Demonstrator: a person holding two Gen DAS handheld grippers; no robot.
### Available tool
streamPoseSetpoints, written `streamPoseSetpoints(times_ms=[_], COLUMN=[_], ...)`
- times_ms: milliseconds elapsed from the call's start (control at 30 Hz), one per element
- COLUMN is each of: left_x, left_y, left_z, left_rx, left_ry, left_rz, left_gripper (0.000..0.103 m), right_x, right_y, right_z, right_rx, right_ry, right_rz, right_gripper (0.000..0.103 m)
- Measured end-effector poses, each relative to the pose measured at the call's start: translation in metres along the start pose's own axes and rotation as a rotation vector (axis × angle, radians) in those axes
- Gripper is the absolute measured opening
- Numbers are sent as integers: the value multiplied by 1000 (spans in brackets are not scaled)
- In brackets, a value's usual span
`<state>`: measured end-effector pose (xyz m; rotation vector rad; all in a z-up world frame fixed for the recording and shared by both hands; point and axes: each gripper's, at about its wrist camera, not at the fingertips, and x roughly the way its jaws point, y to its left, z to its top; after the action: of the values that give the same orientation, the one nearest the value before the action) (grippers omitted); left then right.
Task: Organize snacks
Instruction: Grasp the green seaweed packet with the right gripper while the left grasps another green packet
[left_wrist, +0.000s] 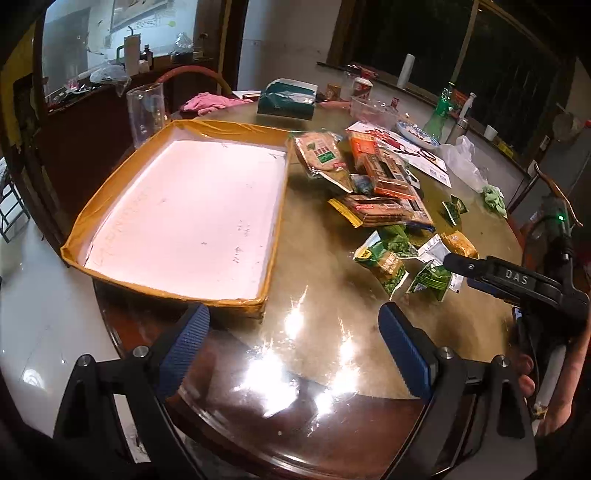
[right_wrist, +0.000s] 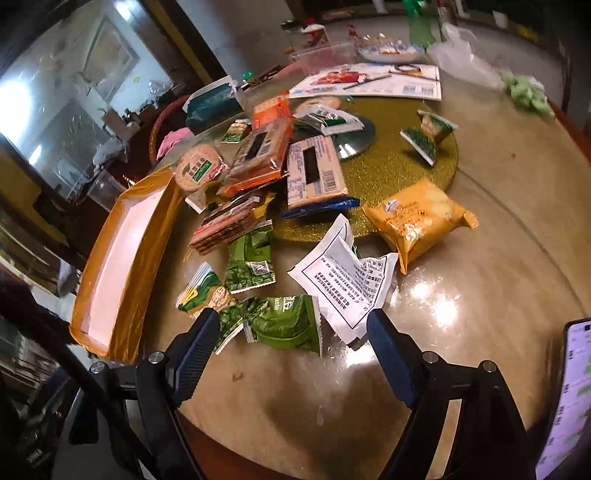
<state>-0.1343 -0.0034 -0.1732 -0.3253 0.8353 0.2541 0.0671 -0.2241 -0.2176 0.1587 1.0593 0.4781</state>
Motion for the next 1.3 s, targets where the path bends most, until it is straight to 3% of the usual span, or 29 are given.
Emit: streamPoseSetpoints(times_ms=[200,367,433,467,733,900,1067,1133,1300], left_x=[1,1,0,-2,-6,21,90,112,136], left_y=[1,9,10,10,5,-14,-46,-58,-76], left_z=[4,3,3,3,4,25,48,52,48], left_rx=[-1,-21,-26,-26,-19,-36,-78,-67,2], left_ry=[-6,-1,-4,-7,-3,71,245,260,258], left_rz=[-8,-11,-18,-18,-38,-133,-223,-192,-105], left_gripper=[93,93,93,93,93,93,92,87,55], right_x=[16,26,28,29,11,-9,-11,-10,-7], right_y=[12,20,25,26,26,8,-5,-7,-11], right_z=[8,0,-3,-5,-19,-19,-19,-18,-19], right_rx=[-128,-182,-204,-213,-207,-148,-118,-113,-111], right_ry=[13,42,44,43,33,-22,-26,-25,-25], right_rz=[-55,-73,-92,-115,-106,-59,-30,-12,17], right_gripper=[80,55,50,41,33,32,32,32,32])
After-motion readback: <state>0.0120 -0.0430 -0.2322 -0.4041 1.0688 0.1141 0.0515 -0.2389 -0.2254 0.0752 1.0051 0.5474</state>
